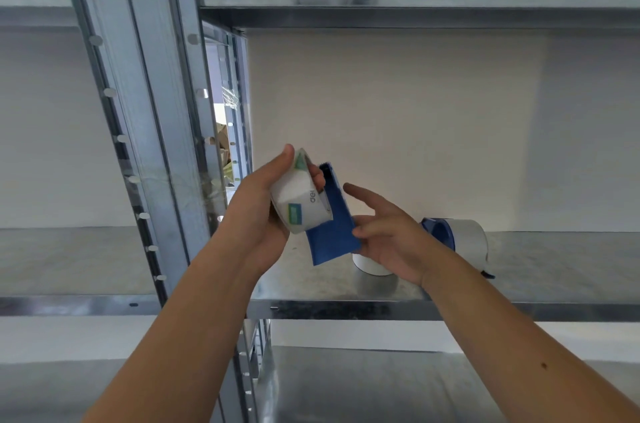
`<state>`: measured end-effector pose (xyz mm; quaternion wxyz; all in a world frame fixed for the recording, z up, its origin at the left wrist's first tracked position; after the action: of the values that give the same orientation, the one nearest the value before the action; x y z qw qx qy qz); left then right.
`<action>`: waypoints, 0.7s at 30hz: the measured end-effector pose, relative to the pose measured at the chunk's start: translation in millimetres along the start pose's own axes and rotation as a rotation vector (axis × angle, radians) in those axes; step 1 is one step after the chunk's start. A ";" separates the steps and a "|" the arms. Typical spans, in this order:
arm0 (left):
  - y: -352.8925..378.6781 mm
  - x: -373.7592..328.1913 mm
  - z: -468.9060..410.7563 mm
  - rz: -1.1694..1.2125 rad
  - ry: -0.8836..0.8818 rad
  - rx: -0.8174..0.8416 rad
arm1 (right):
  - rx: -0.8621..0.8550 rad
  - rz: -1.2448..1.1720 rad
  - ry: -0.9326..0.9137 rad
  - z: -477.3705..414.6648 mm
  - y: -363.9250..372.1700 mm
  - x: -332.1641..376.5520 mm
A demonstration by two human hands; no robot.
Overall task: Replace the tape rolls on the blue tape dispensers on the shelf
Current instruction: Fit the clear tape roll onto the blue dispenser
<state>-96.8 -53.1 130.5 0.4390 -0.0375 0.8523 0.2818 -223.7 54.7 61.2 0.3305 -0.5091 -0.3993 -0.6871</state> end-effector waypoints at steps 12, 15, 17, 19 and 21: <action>-36.1 53.7 -15.5 -0.380 -0.107 -0.295 | -0.058 -0.291 0.052 -3.4 21.8 -29.9; -47.8 65.2 -20.9 -0.466 -0.129 -0.273 | -0.067 -0.391 0.103 -9.3 22.0 -35.6; -52.5 72.7 -22.9 -0.538 -0.146 -0.239 | -0.065 -0.431 0.160 -13.3 23.9 -44.0; -60.5 81.1 -23.1 -0.549 -0.159 -0.260 | -0.058 -0.438 0.211 -18.3 27.3 -54.9; -68.3 89.8 -22.2 -0.543 -0.189 -0.279 | -0.061 -0.430 0.253 -23.3 30.8 -65.9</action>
<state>-146.6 -105.2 41.0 0.5661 -0.2969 0.7198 0.2708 -190.0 23.0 0.4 0.2088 -0.3321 -0.4329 -0.8116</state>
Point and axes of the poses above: each hand's wrist, its own z-axis away from the middle knuckle, its own y-axis out of the palm, x = y × z, the point moved 9 cm from there along -z, towards the middle knuckle, and after that the axes turned 15 degrees about y, right-handed, at the moved point
